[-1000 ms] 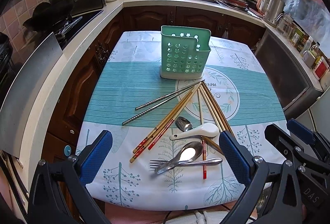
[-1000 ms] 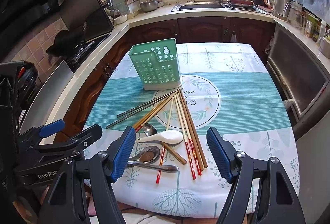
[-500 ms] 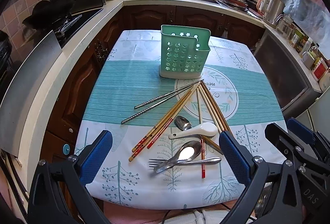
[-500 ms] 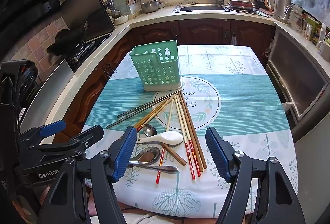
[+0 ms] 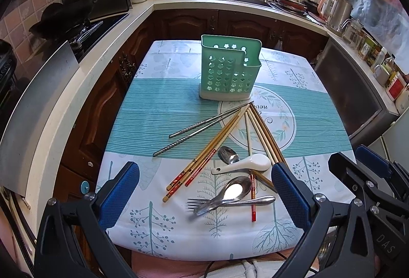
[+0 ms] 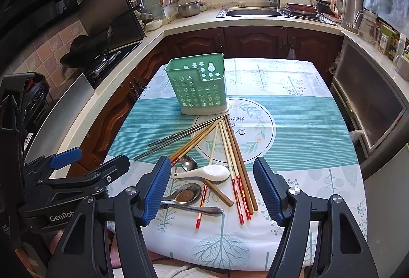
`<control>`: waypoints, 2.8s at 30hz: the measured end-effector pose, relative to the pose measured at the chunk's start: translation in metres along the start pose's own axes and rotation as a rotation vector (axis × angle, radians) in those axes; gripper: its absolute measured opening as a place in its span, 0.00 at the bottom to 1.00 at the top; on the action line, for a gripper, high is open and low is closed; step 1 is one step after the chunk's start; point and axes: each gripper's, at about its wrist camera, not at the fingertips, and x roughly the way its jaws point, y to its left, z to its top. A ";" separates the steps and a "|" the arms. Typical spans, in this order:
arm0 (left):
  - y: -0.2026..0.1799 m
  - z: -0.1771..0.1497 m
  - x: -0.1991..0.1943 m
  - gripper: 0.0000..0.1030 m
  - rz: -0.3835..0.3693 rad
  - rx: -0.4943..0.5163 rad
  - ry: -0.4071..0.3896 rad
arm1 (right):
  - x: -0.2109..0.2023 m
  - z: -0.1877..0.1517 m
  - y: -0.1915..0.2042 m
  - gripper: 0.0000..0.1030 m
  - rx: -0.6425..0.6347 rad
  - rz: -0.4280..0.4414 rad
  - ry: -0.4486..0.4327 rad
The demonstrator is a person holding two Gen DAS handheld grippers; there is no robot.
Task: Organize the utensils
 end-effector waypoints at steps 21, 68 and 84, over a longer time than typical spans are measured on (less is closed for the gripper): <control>0.003 0.028 -0.004 0.99 0.004 0.010 -0.007 | -0.011 0.024 -0.003 0.66 -0.060 0.007 -0.042; 0.024 0.089 0.237 0.19 -0.182 0.421 0.449 | 0.234 0.066 -0.061 0.43 0.114 0.092 0.502; 0.004 0.093 0.269 0.19 -0.148 0.520 0.513 | 0.241 0.068 -0.055 0.43 0.131 0.112 0.517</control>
